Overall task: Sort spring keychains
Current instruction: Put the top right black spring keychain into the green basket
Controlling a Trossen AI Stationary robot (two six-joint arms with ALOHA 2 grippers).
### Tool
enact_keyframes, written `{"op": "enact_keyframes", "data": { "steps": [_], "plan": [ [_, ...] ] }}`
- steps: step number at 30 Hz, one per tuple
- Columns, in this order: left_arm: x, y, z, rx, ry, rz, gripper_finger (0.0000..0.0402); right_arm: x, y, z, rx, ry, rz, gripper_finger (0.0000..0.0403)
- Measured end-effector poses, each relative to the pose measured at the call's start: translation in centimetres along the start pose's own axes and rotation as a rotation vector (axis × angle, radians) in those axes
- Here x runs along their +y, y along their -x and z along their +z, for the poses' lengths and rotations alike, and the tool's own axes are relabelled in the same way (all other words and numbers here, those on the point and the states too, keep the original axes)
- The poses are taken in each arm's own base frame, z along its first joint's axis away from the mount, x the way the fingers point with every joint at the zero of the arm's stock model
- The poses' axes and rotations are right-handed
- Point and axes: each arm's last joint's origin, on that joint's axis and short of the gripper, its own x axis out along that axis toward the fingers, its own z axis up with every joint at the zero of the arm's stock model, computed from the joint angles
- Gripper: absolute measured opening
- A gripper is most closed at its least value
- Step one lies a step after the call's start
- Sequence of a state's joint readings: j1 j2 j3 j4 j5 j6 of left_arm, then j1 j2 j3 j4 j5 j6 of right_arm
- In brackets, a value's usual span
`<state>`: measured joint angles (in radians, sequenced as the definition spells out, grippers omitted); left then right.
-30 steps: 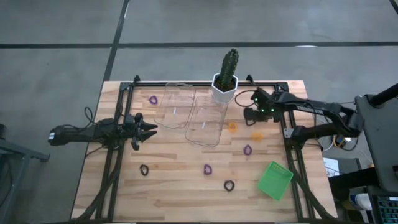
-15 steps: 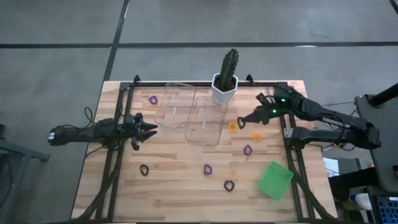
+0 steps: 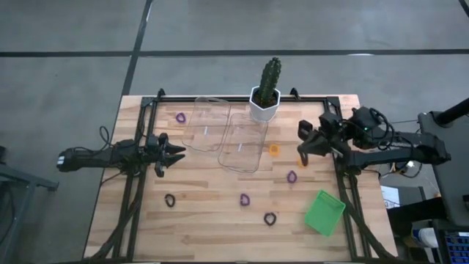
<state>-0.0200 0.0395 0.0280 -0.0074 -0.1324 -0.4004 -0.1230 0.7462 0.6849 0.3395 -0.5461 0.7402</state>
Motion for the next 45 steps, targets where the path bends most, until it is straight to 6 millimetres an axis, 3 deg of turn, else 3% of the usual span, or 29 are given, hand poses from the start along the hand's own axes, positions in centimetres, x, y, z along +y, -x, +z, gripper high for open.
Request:
{"op": "enact_keyframes", "data": {
  "steps": [2,5,11,15,20,26,31,38,45],
  "plan": [
    [0.0,0.0,0.0,0.0,0.0,0.0,0.0151,-0.3,-0.3,-0.3,0.007,-0.054,-0.026,0.0013],
    [0.0,0.0,0.0,0.0,0.0,0.0,0.0151,-1.0,-0.5,-1.2,0.066,-0.289,-0.106,0.0013],
    [0.0,0.0,0.0,0.0,0.0,0.0,0.0151,-1.5,-0.1,-5.7,0.364,-0.825,-0.38,0.0013],
    [0.0,0.0,0.0,0.0,0.002,0.0,0.0151,-0.1,0.6,-8.2,0.578,-1.074,-0.577,0.0013],
    [0.0,0.0,0.0,0.0,0.002,0.0,0.0151,2.5,1.5,-9.2,0.748,-1.235,-0.753,0.0013],
    [0.1,0.0,0.1,-0.017,0.003,0.036,0.0151,4.5,2.2,-10.2,0.842,-1.293,-1.05,0.0013],
    [0.1,0.0,0.1,-0.025,0.004,0.053,0.0151,5.4,2.0,-12.2,0.947,-1.287,-1.298,0.0013],
    [0.2,0.0,0.2,-0.04,0.005,0.083,0.0151,5.5,0.9,-15.4,1.027,-1.164,-1.433,0.0013],
    [0.2,0.0,0.2,-0.042,0.005,0.087,0.0151,4.5,0.3,-17.2,0.958,-0.975,-1.504,0.0013]
  ]
}}
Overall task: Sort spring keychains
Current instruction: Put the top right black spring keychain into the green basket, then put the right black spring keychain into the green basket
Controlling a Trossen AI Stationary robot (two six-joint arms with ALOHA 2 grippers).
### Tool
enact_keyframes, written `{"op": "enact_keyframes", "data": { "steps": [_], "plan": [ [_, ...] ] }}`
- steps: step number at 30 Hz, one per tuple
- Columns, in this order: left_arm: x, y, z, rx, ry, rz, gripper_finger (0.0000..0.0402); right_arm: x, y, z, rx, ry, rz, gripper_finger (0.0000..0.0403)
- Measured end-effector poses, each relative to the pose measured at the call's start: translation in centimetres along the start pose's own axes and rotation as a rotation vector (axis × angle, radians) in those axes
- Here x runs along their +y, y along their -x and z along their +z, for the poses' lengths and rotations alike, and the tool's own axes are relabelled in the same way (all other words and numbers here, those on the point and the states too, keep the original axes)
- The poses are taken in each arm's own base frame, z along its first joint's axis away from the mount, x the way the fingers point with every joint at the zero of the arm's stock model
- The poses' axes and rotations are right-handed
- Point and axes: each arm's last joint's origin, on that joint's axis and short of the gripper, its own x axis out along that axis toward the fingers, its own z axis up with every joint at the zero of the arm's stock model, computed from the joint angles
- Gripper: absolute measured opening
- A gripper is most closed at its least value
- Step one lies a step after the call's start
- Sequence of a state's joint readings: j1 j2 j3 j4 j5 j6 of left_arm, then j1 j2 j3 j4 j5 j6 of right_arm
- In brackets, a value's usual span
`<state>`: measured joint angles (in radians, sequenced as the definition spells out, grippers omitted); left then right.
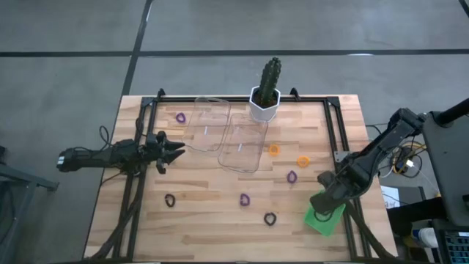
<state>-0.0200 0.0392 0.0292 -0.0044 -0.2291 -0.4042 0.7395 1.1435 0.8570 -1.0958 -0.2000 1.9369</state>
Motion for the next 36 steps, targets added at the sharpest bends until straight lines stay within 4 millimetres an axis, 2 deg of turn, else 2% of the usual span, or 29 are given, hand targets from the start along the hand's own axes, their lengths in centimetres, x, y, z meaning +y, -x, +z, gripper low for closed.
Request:
{"op": "enact_keyframes", "data": {
  "steps": [19,36],
  "plan": [
    [0.0,0.0,0.0,-0.005,0.002,0.001,0.0151,0.1,-1.9,0.0,-0.05,0.007,-0.085,0.0015],
    [0.0,0.0,0.1,-0.014,0.004,-0.002,0.0151,-0.1,-2.1,0.0,-0.017,0.016,-0.095,0.0133]
  ]
}}
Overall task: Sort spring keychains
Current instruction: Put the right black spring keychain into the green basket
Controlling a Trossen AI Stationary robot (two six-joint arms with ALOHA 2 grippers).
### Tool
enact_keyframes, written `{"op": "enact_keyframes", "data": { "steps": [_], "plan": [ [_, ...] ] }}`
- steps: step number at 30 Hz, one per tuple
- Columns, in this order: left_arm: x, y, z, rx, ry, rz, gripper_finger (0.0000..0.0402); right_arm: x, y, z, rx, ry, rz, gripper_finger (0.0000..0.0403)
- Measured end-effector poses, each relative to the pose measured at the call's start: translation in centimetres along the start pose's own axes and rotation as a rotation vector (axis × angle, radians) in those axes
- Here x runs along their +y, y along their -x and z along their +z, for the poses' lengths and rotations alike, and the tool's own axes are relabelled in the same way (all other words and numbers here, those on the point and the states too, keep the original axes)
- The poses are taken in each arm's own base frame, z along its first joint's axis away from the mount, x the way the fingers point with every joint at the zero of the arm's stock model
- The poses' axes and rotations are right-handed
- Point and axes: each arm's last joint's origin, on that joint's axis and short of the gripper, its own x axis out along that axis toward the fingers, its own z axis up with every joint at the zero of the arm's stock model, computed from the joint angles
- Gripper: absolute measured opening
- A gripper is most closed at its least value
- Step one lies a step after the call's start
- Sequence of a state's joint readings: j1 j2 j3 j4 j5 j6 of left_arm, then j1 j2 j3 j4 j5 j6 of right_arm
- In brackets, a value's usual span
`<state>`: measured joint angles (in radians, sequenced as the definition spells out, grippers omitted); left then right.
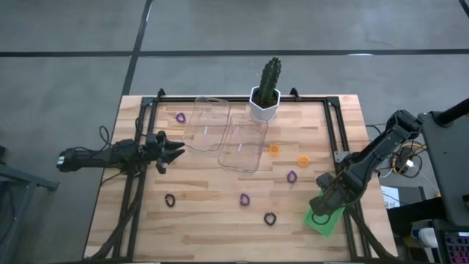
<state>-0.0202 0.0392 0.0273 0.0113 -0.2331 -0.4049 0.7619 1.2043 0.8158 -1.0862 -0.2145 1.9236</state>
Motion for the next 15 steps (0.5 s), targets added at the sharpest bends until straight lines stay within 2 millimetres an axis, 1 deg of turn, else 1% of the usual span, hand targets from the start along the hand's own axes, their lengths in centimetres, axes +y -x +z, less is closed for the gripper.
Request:
{"op": "enact_keyframes", "data": {
  "steps": [3,8,11,15],
  "plan": [
    [0.0,0.0,0.0,0.001,0.0,-0.004,0.0151,0.7,1.3,-0.3,-0.073,0.072,0.092,0.014],
    [0.0,0.0,0.0,0.001,0.0,-0.004,0.0151,2.1,4.5,-0.5,-0.362,0.228,0.288,0.0136],
    [0.0,0.0,0.0,0.0,0.0,-0.004,0.0151,2.6,6.2,-0.6,-0.517,0.287,0.358,0.0129],
    [0.0,0.0,0.0,-0.001,0.001,-0.005,0.0151,2.8,7.7,-0.6,-0.663,0.308,0.39,0.0121]
  ]
}}
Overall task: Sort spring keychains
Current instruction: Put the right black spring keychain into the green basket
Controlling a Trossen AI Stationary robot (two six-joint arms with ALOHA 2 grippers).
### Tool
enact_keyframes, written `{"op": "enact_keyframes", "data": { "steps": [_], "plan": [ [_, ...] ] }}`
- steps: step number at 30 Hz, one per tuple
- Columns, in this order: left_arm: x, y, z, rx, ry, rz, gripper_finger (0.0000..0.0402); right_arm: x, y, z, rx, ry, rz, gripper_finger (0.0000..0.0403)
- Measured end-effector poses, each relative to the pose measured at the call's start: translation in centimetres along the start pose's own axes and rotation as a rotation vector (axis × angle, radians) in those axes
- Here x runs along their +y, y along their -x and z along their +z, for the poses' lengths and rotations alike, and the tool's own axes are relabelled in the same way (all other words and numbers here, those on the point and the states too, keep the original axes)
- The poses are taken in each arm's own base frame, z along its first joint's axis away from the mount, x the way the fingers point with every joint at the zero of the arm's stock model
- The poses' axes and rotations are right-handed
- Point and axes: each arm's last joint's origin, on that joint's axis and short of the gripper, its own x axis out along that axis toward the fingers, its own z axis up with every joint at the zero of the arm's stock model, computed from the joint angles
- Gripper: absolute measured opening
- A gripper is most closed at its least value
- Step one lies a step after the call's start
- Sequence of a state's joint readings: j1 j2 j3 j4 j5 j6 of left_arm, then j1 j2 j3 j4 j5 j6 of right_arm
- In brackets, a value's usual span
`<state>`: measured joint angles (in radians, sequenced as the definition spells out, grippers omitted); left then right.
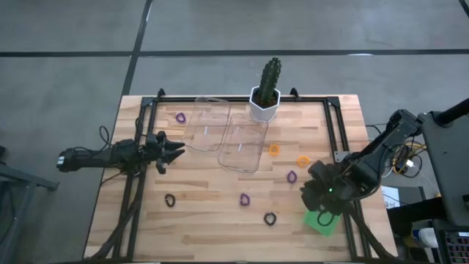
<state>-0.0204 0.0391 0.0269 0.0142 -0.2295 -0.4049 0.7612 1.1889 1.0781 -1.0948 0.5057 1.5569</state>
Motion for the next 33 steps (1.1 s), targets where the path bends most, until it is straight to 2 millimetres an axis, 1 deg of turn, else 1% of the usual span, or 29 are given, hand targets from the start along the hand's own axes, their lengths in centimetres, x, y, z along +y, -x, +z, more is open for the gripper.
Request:
{"op": "enact_keyframes", "data": {
  "steps": [5,10,14,16,19,24,28,33],
  "plan": [
    [0.0,0.0,0.0,-0.001,0.0,0.0,0.0151,-0.5,0.5,0.5,-0.081,-0.007,-0.055,0.0113],
    [0.0,0.0,0.0,-0.001,0.02,0.0,0.0151,-2.1,0.0,1.1,-0.118,-0.116,-0.192,0.0112],
    [0.0,0.0,0.0,-0.002,0.023,0.0,0.0151,-2.7,-0.6,2.3,-0.143,-0.196,-0.262,0.0117],
    [0.0,0.0,0.0,-0.004,0.024,-0.001,0.0151,-2.9,-0.9,3.1,-0.146,-0.198,-0.285,0.0121],
    [0.0,0.0,0.0,-0.004,0.024,-0.001,0.0151,-3.2,-1.3,4.3,-0.109,-0.194,-0.325,0.013],
    [0.0,0.0,0.0,-0.004,0.034,-0.001,0.0151,-4.2,-2.2,5.9,0.025,-0.196,-0.396,0.0154],
    [0.0,0.0,0.0,-0.004,0.048,-0.001,0.0151,-5.3,-2.8,7.0,0.112,-0.243,-0.458,0.0176],
    [0.0,0.0,0.0,-0.004,0.05,-0.001,0.0151,-6.7,-3.5,8.1,0.176,-0.3,-0.507,0.02]
  ]
}}
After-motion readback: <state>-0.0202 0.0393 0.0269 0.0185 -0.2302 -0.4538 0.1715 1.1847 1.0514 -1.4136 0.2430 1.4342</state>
